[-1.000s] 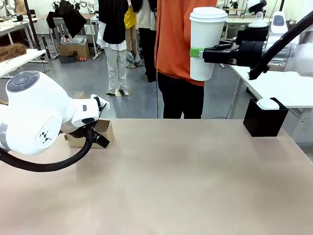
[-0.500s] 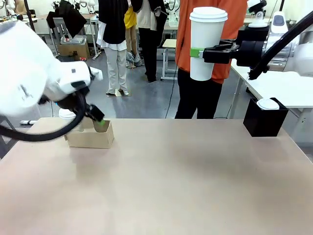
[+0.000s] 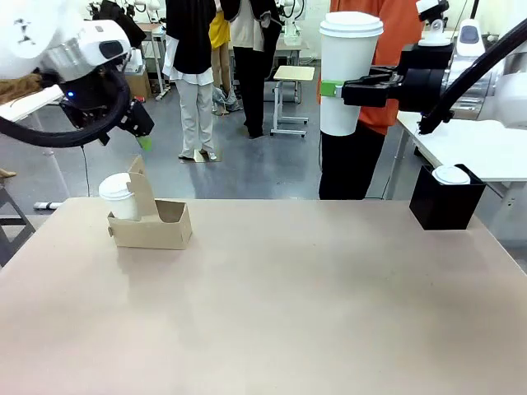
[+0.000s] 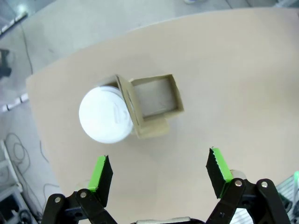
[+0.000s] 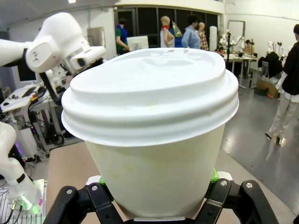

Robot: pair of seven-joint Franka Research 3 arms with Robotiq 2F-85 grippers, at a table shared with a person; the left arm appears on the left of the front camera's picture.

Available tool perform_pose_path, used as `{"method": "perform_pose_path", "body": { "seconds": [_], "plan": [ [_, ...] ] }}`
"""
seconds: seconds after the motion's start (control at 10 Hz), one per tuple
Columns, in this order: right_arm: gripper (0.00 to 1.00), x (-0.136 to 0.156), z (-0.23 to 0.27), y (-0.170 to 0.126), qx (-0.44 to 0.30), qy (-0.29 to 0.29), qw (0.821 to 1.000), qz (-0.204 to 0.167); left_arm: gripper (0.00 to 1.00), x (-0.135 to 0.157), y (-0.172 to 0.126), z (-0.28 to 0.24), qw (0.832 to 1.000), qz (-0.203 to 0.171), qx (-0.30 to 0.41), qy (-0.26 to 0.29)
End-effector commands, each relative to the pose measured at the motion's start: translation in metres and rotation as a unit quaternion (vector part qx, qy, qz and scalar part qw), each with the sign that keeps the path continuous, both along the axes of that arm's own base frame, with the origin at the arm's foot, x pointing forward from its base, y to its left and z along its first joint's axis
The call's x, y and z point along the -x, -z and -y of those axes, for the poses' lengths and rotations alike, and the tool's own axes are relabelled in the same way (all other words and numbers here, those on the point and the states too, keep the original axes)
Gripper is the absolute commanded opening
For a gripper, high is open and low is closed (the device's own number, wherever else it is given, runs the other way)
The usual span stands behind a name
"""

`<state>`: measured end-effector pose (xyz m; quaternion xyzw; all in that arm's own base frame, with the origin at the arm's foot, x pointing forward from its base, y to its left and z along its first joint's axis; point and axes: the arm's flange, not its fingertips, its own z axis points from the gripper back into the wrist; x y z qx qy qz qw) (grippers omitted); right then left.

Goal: Pour a drink into a cup and package it in a carrier.
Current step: Position the Cup Carrier in the center of the table.

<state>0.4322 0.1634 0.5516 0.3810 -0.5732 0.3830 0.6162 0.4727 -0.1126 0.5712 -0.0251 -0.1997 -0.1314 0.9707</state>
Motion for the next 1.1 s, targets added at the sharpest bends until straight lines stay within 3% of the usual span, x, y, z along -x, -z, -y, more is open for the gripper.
{"method": "perform_pose_path", "body": {
  "seconds": [0.0, 0.2, 0.5, 0.8, 0.9, 1.0],
  "plan": [
    [0.81, 0.001, -0.001, -0.003, -0.002, -0.002, 1.0, 0.005, 1.0, -0.04, 0.011, 0.01, 0.998, -0.024, -0.029, -0.049],
    [0.81, 0.001, -0.001, -0.003, -0.002, -0.002, 1.0, 0.005, 1.0, -0.068, 0.03, 0.004, 0.996, -0.047, -0.042, -0.068],
    [0.81, 0.001, -0.001, -0.003, -0.002, -0.002, 1.0, 0.005, 1.0, -0.083, 0.054, 0.004, 0.994, -0.052, -0.034, -0.086],
    [0.81, 0.001, -0.001, -0.003, -0.002, -0.002, 1.0, 0.005, 0.11, -0.084, 0.057, -0.002, 0.991, -0.047, -0.036, -0.116],
    [0.81, 0.001, -0.001, -0.003, -0.002, -0.002, 1.0, 0.005, 0.0, -0.085, 0.059, -0.003, 0.991, -0.047, -0.04, -0.12],
    [0.81, 0.001, -0.001, -0.003, -0.002, -0.002, 1.0, 0.005, 0.0, -0.085, 0.061, -0.003, 0.99, -0.05, -0.041, -0.122]
  ]
}}
